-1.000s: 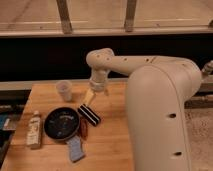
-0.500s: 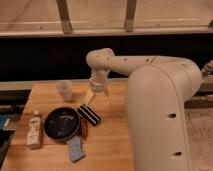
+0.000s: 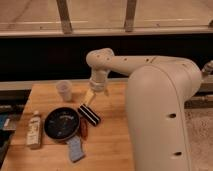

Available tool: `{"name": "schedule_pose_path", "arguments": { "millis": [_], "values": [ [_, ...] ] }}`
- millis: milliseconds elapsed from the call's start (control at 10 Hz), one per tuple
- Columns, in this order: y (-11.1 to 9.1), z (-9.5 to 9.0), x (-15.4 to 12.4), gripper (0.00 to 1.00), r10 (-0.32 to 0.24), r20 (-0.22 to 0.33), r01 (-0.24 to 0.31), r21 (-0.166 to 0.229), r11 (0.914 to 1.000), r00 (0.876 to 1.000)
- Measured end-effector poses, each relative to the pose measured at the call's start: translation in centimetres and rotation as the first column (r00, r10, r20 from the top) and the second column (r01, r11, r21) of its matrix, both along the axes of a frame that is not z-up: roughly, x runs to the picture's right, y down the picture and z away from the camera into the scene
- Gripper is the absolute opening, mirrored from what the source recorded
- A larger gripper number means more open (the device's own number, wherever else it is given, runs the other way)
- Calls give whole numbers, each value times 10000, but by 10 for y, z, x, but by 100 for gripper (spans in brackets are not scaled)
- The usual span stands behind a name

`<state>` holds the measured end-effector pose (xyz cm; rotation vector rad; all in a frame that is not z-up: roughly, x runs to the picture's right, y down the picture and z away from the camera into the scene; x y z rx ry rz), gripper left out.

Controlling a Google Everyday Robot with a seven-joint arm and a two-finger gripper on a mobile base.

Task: Pick up the ceramic bowl

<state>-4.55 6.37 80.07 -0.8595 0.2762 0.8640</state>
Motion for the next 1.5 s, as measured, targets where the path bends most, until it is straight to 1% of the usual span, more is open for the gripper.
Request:
{"name": "schedule_pose_path", "arguments": {
  "millis": [900,1100,1200,1300,1500],
  "values": [
    [0,0,0,80,0,-1,0,-6,10000,10000],
    [1,0,0,80,42,76,-42,72,10000,10000],
    [0,-1,-5,80,57,277,-62,201,9998,9996],
    [0,4,-14,80,78,433,-88,243,9997,9990],
    [0,18,-49,80,27,897,-47,223,9997,9960]
  ]
}}
